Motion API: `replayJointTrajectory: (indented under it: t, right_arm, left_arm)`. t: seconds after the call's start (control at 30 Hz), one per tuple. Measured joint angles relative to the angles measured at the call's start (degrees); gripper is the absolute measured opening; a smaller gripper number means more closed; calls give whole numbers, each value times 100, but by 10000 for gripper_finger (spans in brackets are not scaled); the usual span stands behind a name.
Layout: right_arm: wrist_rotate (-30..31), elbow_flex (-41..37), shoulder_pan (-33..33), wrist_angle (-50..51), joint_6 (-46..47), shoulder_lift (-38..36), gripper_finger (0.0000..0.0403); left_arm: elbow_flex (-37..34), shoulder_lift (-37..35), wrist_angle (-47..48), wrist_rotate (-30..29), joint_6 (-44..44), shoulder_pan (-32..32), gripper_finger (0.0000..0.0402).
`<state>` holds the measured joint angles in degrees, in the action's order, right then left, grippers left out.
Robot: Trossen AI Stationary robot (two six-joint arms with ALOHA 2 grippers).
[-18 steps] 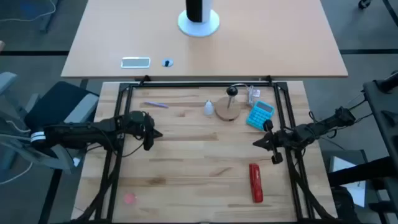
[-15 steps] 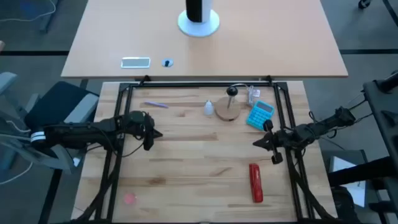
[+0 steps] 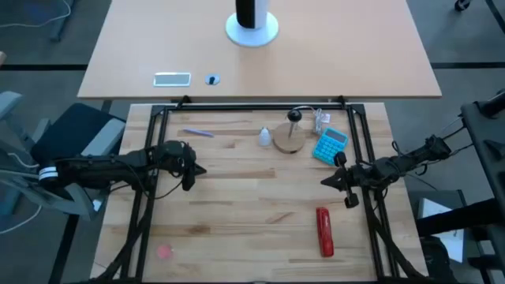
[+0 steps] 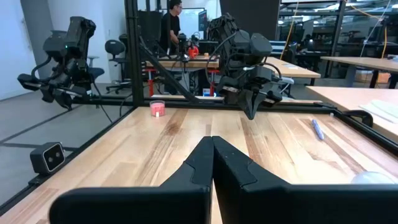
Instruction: Screw lightbulb
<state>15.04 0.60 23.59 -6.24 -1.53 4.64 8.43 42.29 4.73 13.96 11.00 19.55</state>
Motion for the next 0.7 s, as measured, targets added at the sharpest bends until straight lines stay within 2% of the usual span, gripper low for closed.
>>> replayJointTrajectory:
  t: [0.33, 0.57, 0.7]
  right_arm:
    - [0, 0, 0, 1, 0, 2, 0]
    - [1, -1, 2, 1, -1, 2, 0]
    - [-2, -1, 1, -97, -397, 2, 0]
  left_arm:
    - [0, -1, 0, -4, -33, 1, 0]
    - [0, -1, -94, -1018, -3165, 5, 0]
    - [0, -1, -351, -1425, -3395, 7, 0]
